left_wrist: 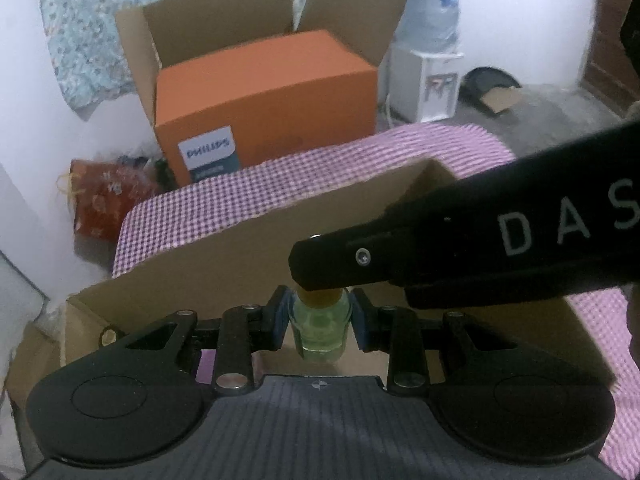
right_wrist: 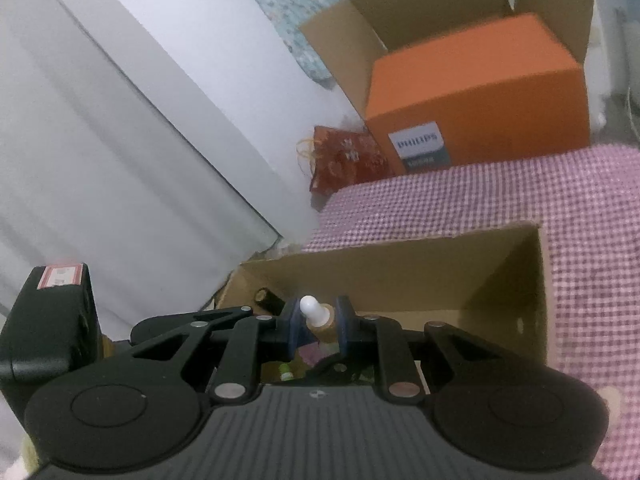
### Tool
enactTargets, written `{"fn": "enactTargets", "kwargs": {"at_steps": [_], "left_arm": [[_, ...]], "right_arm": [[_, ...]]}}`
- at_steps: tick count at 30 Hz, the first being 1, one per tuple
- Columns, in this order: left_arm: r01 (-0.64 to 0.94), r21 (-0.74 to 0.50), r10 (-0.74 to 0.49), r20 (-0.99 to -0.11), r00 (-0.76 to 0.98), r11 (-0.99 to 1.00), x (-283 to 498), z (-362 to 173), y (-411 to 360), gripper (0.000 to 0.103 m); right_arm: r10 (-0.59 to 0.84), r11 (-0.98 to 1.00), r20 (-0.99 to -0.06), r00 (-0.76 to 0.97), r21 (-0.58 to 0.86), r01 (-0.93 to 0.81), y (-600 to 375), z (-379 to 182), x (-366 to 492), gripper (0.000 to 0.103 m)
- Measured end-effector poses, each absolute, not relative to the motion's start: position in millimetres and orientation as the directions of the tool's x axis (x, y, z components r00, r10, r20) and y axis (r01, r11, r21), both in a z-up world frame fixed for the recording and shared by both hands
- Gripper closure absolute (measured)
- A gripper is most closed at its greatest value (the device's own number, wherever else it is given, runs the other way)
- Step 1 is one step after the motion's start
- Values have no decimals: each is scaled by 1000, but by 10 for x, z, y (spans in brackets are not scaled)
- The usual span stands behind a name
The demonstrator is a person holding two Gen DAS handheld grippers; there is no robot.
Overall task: Organize rigid objects
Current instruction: 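Lift the dropper bottle and lower it into the box, then open the right gripper to release the dropper bottle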
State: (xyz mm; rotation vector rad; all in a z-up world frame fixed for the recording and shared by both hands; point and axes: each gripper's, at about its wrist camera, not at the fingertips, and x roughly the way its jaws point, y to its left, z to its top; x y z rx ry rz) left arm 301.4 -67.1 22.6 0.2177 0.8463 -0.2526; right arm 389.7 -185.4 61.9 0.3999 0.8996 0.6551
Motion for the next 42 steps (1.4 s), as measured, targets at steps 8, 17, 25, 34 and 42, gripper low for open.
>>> {"fn": "enactTargets", "kwargs": {"at_steps": [8,17,25,34,42], "left_arm": [[260,98,-84,-791,606,961,3201,37,-642,72],[240,56,-94,-815,571,969,3275,-77,-617,72],[264,70,-105,-798,594,962,3234,-4,-674,69],[274,65,-129,-762,634,959,3005,248,-662,51],[308,35,-199,-695,691,951,2343,570,-479,32]], "right_arm": [[685,725,-603,409,616,-308,-1793,345,4180,82],[674,736,-624,394,614,-286,-1771,183,4266,81],[681,730,-628,377,628,-272,-1758,126,4245,80],[706,692,-558,436,673,-260,-1976,416,3998,80],[732,623,-407,547,723,-297,-2467,854,3060,80]]}}
